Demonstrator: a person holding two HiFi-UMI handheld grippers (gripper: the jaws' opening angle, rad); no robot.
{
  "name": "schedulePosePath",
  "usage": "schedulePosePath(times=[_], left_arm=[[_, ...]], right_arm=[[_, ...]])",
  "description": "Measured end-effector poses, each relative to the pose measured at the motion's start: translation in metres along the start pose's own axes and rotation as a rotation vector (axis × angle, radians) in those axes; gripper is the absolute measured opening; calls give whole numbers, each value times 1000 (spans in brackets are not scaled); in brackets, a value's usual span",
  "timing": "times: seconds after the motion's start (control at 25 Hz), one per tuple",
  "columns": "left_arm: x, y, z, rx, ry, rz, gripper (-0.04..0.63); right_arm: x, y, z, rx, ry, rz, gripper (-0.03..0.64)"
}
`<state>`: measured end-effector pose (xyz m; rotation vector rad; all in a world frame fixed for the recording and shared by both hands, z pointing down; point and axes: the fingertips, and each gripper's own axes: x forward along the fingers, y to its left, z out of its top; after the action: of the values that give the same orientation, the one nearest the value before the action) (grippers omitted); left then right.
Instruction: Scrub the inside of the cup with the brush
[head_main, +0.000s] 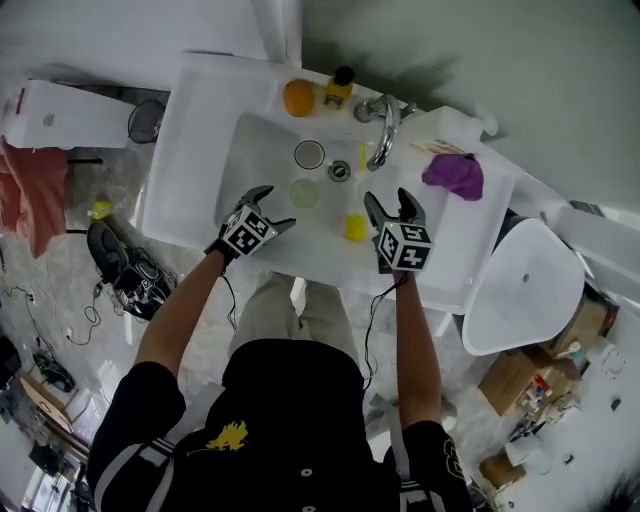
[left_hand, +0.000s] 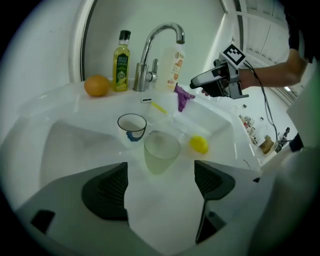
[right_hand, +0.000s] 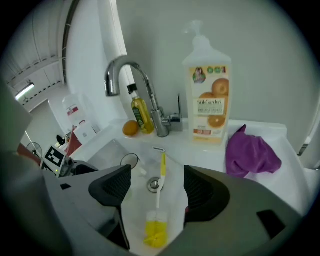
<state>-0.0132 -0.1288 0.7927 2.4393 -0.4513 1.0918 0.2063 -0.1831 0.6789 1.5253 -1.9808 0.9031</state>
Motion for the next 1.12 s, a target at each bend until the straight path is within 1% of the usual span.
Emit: schedulePosePath(times=[0.12, 0.28, 0.4, 0.48, 0.56, 0.68, 0.84, 0.92, 0.96, 1.0, 1.04, 1.12], left_arm=[[27, 13, 0, 17, 40, -22, 426], [58, 12, 2, 59, 51, -61, 435], [78, 11, 3, 75, 55, -89, 437], [89, 10, 5, 82, 49, -97, 438], [97, 11, 8, 99, 41, -92, 439], [98, 11, 13, 121, 20, -62, 437], [94, 15, 17, 89, -13, -31, 436], [90, 15, 19, 85, -25, -25, 417], [87, 15, 21, 87, -34, -19, 386], [85, 16, 23, 90, -43, -13, 385], [82, 16, 25, 93, -52, -6, 385], [75, 16, 30, 96, -71, 5, 383]], right_arm=[[40, -6, -18, 11, 58, -4, 332], [80, -8, -43, 52, 122, 6, 313], [106, -10, -59, 65, 169, 3, 302], [120, -13, -63, 74, 182, -5, 296], [130, -15, -63, 76, 188, -15, 282], [138, -14, -66, 66, 209, -25, 244], [141, -10, -73, 41, 232, -24, 212], [141, -9, -74, 33, 233, -26, 165], [140, -9, -73, 20, 234, -28, 124], [139, -8, -72, 4, 234, -29, 80], [138, -7, -70, -12, 232, -29, 68], [131, -4, -66, -39, 218, -25, 63]])
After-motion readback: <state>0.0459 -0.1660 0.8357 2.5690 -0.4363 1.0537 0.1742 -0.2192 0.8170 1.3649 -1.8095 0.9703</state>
